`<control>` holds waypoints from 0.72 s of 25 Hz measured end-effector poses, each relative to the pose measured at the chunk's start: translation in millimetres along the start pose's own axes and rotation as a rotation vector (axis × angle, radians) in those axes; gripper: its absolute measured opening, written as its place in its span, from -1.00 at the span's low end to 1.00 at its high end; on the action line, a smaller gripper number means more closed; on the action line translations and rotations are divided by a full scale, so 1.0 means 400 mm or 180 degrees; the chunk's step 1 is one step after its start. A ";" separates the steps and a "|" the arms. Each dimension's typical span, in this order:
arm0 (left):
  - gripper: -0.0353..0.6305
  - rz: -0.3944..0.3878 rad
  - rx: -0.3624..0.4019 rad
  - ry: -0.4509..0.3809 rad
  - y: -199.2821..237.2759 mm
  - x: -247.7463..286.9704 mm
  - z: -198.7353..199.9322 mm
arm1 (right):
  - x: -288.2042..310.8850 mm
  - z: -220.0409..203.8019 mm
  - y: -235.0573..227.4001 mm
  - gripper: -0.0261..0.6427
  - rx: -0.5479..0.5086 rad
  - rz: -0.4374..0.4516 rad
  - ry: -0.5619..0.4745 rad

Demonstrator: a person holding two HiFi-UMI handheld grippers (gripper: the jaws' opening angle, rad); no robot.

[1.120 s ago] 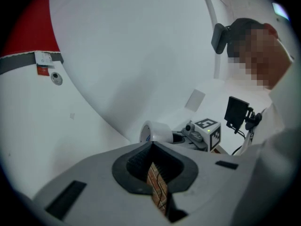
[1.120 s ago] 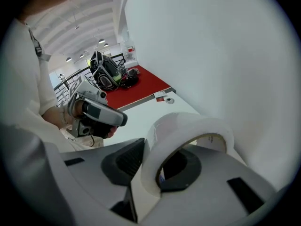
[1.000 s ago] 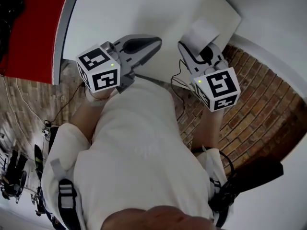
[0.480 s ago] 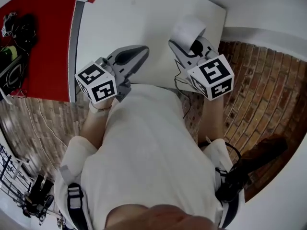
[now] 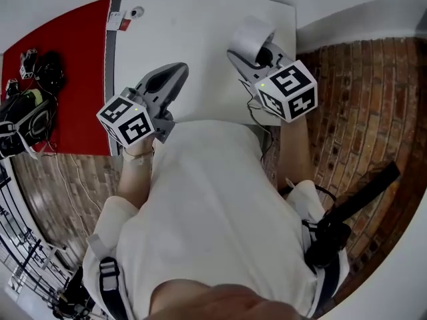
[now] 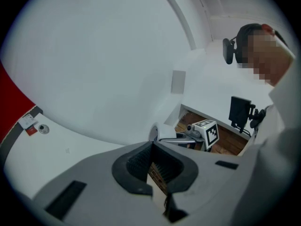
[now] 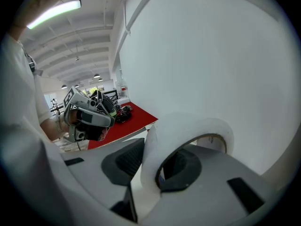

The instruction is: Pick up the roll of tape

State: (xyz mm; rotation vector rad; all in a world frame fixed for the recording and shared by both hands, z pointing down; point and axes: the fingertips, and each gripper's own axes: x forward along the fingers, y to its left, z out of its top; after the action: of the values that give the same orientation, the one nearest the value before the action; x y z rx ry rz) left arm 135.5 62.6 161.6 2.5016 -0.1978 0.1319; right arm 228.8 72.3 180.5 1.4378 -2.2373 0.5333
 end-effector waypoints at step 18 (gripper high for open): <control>-0.87 -0.0083 0.0340 0.0103 -0.225 0.053 0.040 | -0.270 0.005 -0.001 -0.59 0.0417 -0.0064 -0.0685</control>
State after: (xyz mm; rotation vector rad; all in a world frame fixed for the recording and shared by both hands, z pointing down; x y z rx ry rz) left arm 172.7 122.8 99.8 2.6054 -0.1485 0.1763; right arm 268.9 152.4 120.3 1.6516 -2.3885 0.5506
